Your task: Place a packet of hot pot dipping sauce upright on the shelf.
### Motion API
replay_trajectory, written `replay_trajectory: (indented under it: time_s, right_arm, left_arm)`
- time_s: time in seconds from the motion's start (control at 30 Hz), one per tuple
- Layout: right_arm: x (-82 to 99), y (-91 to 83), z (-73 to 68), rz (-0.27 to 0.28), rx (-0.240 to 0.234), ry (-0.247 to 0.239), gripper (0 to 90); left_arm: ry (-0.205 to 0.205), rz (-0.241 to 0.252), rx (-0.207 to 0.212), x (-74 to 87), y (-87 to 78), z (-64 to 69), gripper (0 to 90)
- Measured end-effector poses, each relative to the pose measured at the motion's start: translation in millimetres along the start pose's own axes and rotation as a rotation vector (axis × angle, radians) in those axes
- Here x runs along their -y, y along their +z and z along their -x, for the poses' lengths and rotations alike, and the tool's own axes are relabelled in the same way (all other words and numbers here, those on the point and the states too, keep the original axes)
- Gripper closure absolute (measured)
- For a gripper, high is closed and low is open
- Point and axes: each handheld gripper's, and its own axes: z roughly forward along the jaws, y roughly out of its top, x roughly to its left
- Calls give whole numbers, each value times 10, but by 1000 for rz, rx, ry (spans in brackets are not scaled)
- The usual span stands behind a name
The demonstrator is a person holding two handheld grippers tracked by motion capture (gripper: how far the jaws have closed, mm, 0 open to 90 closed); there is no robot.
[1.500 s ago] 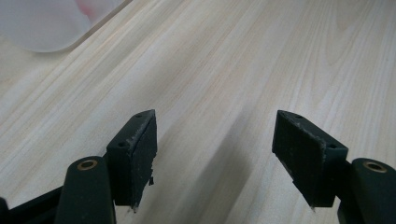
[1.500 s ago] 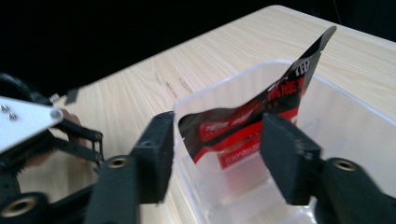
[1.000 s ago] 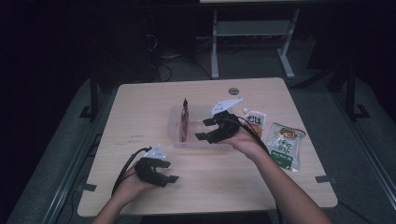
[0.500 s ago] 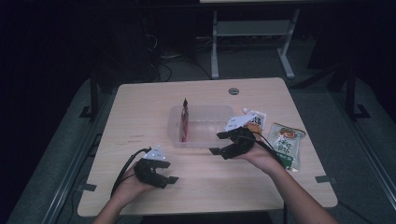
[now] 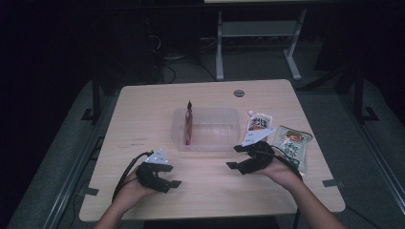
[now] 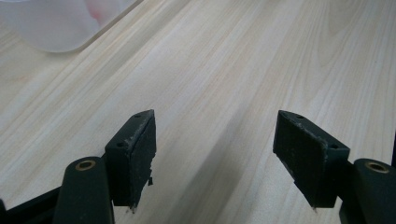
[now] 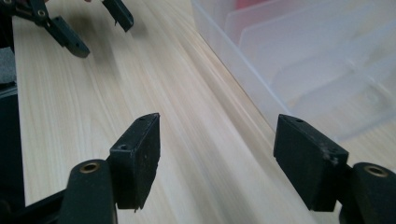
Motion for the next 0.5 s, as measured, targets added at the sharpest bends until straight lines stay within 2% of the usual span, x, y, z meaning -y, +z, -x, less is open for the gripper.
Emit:
replay_trajectory:
  time_s: [0.1,0.3,0.5]
  right_arm:
    - [51,-47,23,-14,-3,15,323]
    - [128,-234,165,-21,16,31,375]
    - [209,-380,397,-44,69,63,527]
  left_arm:
    - [-1,0,-1,0,-3,0,296]
    - [-7,2,-8,1,8,2,296]
    - [4,-9,-11,-6,12,-10,297]
